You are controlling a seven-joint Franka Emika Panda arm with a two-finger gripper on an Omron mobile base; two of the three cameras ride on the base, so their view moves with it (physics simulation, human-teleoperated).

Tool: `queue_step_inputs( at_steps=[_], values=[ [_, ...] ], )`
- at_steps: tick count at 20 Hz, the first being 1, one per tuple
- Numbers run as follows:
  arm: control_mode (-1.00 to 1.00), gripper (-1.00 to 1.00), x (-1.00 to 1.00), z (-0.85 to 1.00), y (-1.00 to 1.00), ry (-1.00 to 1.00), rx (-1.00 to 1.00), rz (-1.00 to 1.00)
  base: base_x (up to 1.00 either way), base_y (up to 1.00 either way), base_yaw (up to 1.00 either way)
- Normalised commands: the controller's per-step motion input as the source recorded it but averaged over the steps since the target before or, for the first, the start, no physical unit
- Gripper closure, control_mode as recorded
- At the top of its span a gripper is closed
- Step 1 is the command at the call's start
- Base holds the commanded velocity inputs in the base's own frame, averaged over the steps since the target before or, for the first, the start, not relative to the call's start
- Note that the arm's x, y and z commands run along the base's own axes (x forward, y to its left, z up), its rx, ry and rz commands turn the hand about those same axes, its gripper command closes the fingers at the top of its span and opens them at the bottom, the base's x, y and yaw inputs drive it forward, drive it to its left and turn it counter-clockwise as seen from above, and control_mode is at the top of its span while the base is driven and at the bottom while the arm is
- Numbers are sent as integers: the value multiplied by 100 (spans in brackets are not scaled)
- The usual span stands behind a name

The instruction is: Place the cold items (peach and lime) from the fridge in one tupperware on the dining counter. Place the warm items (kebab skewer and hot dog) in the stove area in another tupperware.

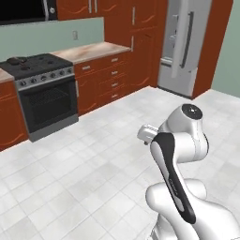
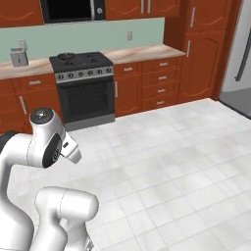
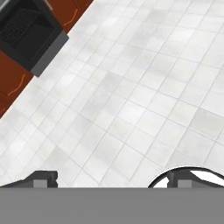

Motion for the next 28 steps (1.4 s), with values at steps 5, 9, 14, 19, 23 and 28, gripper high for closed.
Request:
queue_step_inputs(
  at_steps=[5, 9, 14, 19, 23, 28],
  values=[
    [100, -100, 0, 0, 0, 0, 0, 0, 100, 3, -5],
    [100, -100, 0, 0, 0, 0, 0, 0, 100, 1, -12],
    [100, -100, 0, 0, 0, 0, 0, 0, 100, 0, -14],
    [100, -100, 0, 0, 0, 0, 0, 0, 100, 0, -18],
    [100, -100, 0, 0, 0, 0, 0, 0, 100, 1, -21],
    [100, -100, 0, 0, 0, 0, 0, 0, 100, 6, -25]
  ],
)
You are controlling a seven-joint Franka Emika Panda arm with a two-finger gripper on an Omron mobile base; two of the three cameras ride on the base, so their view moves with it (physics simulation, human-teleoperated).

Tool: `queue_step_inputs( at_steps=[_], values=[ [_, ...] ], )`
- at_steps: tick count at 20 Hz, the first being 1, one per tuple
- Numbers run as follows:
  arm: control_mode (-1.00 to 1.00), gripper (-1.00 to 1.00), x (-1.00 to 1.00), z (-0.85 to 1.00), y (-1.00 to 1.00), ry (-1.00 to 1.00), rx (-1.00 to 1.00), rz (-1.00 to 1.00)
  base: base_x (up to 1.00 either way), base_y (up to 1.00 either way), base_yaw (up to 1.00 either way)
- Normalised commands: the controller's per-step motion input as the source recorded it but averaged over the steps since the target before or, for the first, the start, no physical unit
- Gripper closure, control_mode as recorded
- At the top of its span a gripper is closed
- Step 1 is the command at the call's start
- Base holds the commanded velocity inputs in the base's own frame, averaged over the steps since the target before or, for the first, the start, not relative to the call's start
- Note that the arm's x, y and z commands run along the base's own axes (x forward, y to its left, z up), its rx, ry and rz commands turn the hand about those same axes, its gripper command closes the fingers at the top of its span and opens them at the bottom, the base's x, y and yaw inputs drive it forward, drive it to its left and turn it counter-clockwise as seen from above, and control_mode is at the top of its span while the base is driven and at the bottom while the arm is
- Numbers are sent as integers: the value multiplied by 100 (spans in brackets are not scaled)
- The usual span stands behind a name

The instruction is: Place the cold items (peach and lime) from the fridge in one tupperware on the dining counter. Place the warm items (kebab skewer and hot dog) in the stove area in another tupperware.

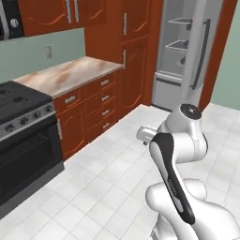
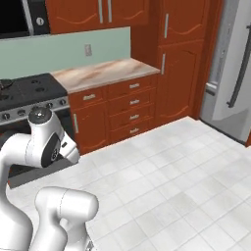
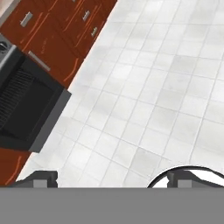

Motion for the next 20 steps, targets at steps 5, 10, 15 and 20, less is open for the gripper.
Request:
queue_step_inputs(
  at_steps=[5, 10, 15, 20],
  values=[
    [100, -100, 0, 0, 0, 0, 0, 0, 100, 10, -28],
    [100, -100, 0, 0, 0, 0, 0, 0, 100, 11, -28],
    [100, -100, 0, 0, 0, 0, 0, 0, 100, 13, -28],
    [100, -100, 0, 0, 0, 0, 0, 0, 100, 15, -28]
  ],
)
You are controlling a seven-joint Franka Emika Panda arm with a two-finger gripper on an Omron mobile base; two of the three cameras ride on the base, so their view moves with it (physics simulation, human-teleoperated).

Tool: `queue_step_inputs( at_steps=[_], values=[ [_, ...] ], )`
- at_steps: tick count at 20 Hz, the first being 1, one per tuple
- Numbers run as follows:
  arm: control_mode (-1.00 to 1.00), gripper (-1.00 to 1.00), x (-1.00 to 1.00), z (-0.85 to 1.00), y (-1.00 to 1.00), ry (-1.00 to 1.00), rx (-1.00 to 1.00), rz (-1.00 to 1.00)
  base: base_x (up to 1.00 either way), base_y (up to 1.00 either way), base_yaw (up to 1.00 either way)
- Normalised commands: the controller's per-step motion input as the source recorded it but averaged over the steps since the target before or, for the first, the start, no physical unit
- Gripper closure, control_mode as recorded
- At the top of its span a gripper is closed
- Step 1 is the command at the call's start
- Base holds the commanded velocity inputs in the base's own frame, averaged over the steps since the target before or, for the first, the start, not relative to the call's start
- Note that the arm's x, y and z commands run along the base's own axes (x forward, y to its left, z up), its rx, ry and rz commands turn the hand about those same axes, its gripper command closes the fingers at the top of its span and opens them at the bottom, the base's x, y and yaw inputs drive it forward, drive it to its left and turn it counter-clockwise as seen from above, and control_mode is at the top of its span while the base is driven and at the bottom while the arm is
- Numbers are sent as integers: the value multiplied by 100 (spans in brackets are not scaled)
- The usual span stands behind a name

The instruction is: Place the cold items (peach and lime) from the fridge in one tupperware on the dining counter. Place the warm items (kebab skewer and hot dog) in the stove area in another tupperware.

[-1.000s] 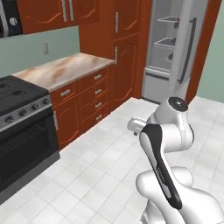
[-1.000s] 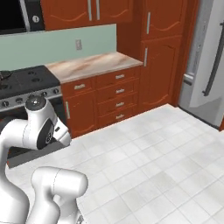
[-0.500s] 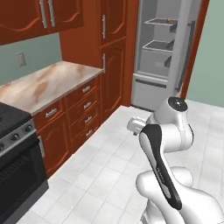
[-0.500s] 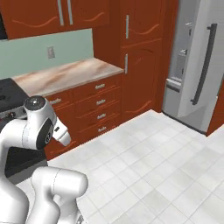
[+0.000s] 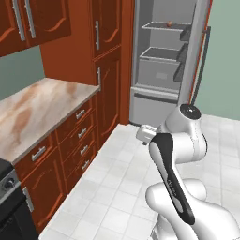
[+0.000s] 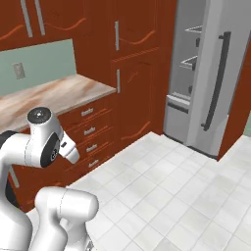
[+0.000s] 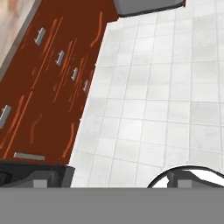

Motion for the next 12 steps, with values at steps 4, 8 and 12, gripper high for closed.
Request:
queue_step_inputs(
  at_steps=[4, 8, 12],
  values=[
    [100, -100, 0, 0, 0, 0, 0, 0, 100, 13, -27],
    [100, -100, 0, 0, 0, 0, 0, 0, 100, 8, -27],
    [100, -100, 0, 0, 0, 0, 0, 0, 100, 12, -27]
  ],
)
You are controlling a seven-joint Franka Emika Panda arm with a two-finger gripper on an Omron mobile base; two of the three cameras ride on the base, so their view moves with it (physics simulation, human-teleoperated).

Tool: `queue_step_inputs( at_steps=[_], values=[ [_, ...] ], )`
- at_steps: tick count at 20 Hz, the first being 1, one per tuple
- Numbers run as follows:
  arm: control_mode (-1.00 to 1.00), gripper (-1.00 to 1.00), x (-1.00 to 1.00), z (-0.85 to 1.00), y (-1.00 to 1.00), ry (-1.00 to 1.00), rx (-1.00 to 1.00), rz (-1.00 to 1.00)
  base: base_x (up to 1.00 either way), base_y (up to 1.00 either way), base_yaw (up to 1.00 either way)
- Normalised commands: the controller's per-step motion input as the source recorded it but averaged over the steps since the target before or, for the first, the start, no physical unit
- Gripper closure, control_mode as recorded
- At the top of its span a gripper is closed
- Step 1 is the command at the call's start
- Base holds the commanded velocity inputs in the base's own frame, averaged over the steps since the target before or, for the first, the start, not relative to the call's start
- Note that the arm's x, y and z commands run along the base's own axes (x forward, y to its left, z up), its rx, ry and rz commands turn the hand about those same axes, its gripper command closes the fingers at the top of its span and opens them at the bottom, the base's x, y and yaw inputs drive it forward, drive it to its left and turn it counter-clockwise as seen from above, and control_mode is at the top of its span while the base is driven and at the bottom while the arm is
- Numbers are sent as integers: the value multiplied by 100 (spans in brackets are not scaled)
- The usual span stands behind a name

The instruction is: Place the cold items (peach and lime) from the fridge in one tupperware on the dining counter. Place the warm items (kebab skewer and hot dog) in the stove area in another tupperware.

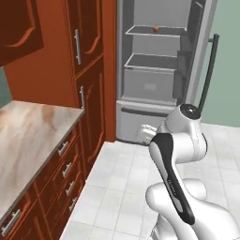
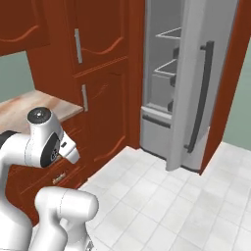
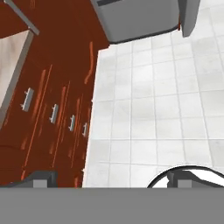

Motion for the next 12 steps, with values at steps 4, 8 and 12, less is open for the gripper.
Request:
queue_step_inputs(
  at_steps=[4, 8, 12],
  values=[
    [100, -100, 0, 0, 0, 0, 0, 0, 100, 17, -28],
    [100, -100, 0, 0, 0, 0, 0, 0, 100, 26, -30],
    [100, -100, 0, 0, 0, 0, 0, 0, 100, 36, -33]
  ],
)
